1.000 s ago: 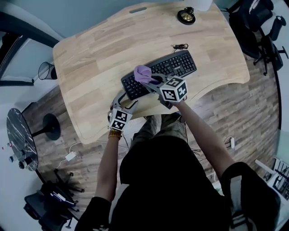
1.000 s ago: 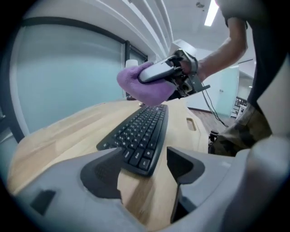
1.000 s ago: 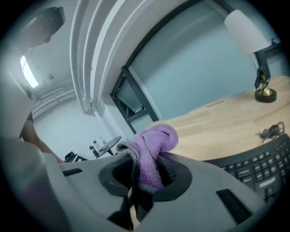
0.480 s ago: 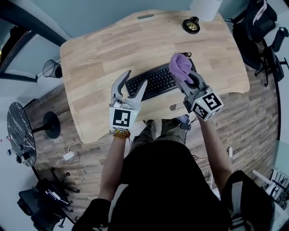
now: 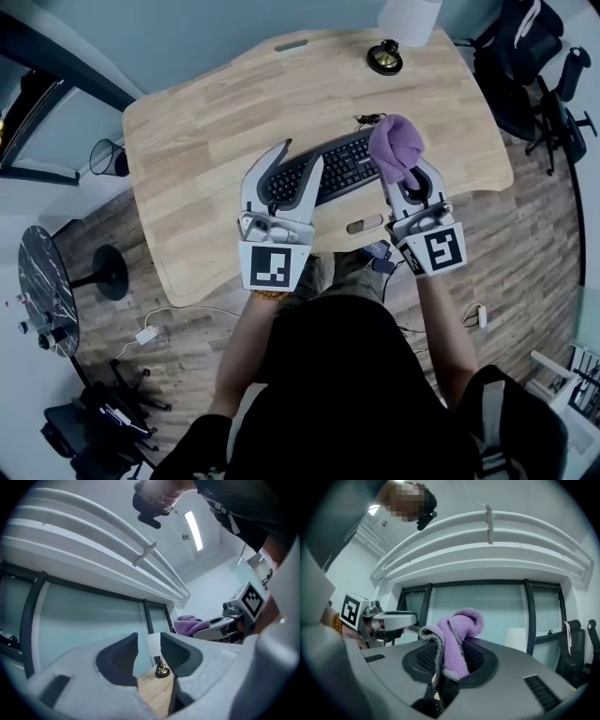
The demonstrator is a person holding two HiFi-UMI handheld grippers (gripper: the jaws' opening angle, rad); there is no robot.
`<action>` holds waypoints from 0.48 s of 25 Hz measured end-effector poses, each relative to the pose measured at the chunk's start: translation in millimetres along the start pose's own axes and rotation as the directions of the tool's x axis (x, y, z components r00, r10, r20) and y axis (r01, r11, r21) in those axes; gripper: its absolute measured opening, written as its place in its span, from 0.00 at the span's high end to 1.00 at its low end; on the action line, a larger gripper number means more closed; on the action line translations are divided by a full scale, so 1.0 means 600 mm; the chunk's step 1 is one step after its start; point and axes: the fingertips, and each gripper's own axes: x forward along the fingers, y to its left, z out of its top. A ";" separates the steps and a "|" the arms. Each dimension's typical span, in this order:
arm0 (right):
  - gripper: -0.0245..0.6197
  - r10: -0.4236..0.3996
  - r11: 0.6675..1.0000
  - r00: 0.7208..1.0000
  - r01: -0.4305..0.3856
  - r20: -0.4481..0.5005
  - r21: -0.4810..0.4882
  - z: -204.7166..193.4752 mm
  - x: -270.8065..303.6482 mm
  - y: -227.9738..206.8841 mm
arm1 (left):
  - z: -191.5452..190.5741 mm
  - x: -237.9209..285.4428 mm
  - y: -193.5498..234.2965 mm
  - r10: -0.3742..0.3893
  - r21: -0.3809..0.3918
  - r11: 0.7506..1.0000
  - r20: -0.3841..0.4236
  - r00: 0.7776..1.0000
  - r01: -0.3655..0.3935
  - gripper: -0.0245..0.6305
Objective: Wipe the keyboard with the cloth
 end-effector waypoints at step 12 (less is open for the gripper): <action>0.84 -0.020 0.996 1.000 0.021 0.004 -0.083 0.006 -0.035 -0.001 | 0.003 0.000 -0.024 0.029 -0.002 1.000 -0.010 1.000 -0.029 0.87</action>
